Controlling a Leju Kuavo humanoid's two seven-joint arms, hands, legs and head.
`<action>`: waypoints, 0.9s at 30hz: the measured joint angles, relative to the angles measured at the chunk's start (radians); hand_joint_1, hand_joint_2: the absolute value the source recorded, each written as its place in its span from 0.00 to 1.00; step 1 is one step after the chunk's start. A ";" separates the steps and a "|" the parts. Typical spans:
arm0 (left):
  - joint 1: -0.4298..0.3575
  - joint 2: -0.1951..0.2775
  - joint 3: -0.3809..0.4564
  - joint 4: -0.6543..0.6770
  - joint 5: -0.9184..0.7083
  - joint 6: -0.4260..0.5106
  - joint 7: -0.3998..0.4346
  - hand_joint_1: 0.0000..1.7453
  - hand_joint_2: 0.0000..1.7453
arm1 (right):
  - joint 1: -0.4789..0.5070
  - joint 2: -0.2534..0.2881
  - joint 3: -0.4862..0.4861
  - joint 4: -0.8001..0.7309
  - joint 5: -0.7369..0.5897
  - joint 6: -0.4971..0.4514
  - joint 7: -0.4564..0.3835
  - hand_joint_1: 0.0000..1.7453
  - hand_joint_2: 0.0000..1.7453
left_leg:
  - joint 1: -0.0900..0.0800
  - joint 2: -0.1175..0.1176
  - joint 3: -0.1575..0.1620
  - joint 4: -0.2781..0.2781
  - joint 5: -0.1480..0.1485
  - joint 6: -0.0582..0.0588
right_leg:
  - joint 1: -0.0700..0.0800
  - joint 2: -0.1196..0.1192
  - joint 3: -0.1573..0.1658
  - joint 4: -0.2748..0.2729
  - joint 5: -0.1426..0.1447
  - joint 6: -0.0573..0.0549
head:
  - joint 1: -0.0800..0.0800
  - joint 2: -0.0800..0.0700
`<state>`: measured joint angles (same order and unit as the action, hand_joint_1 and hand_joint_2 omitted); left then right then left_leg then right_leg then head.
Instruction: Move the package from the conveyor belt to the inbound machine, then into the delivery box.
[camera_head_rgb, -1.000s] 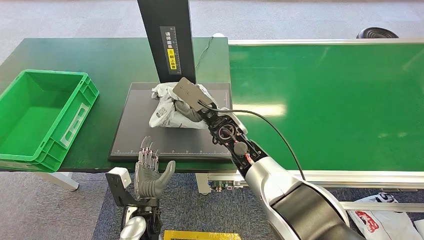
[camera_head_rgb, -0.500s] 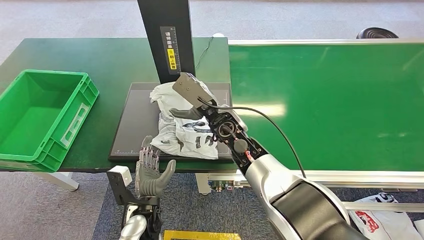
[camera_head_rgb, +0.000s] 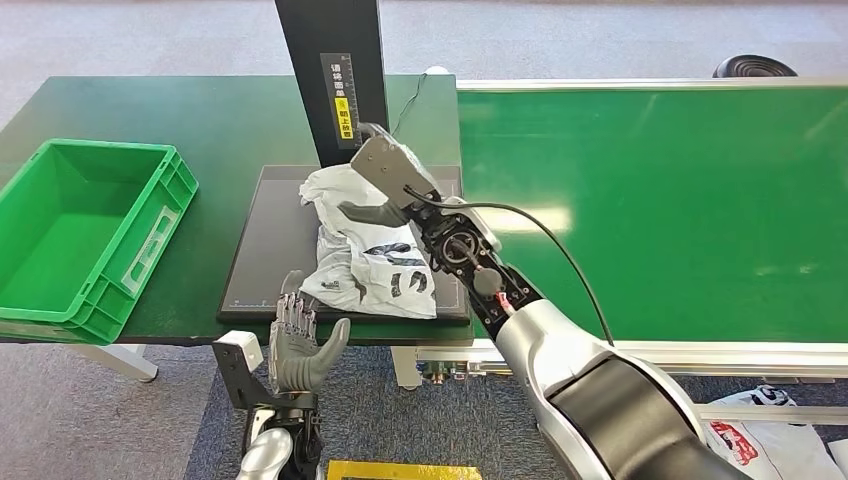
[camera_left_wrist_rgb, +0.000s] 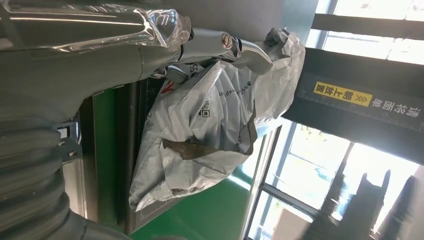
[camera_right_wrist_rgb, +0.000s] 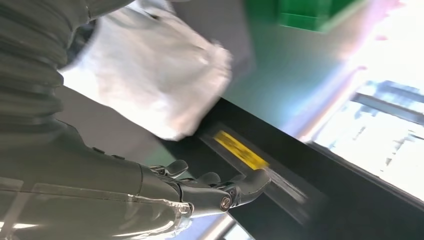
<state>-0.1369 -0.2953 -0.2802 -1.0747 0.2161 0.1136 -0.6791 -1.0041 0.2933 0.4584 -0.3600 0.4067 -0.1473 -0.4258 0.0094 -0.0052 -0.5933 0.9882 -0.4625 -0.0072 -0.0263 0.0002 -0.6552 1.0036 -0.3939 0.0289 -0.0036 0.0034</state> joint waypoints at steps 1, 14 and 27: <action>0.001 0.000 0.002 0.000 -0.004 0.004 -0.001 0.00 1.00 | -0.001 -0.007 -0.009 -0.018 -0.016 0.007 -0.025 0.00 1.00 | 0.000 0.000 0.000 0.000 0.000 0.000 | 0.000 0.000 0.000 0.000 0.000 0.000 | 0.000 0.000; 0.031 0.010 0.018 -0.042 -0.011 0.040 -0.005 0.00 1.00 | 0.176 -0.189 -0.036 -0.454 -0.187 0.017 -0.111 0.00 1.00 | 0.000 0.000 0.000 0.000 0.000 0.000 | 0.000 -0.001 0.000 0.000 0.000 0.000 | 0.000 0.000; 0.071 0.018 0.022 -0.096 -0.009 0.054 -0.009 0.00 1.00 | 0.535 -0.311 0.020 -0.814 -0.279 -0.175 -0.243 0.00 1.00 | 0.000 0.000 0.000 0.000 -0.001 0.000 | 0.000 -0.001 0.001 0.000 -0.001 0.000 | 0.000 0.000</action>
<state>-0.0663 -0.2770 -0.2579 -1.1706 0.2070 0.1678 -0.6878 -0.4687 -0.0178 0.4785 -1.1745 0.1279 -0.3224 -0.6689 0.0096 -0.0056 -0.5937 0.9879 -0.4636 -0.0072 -0.0263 -0.0008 -0.6545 1.0032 -0.3944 0.0287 -0.0037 0.0034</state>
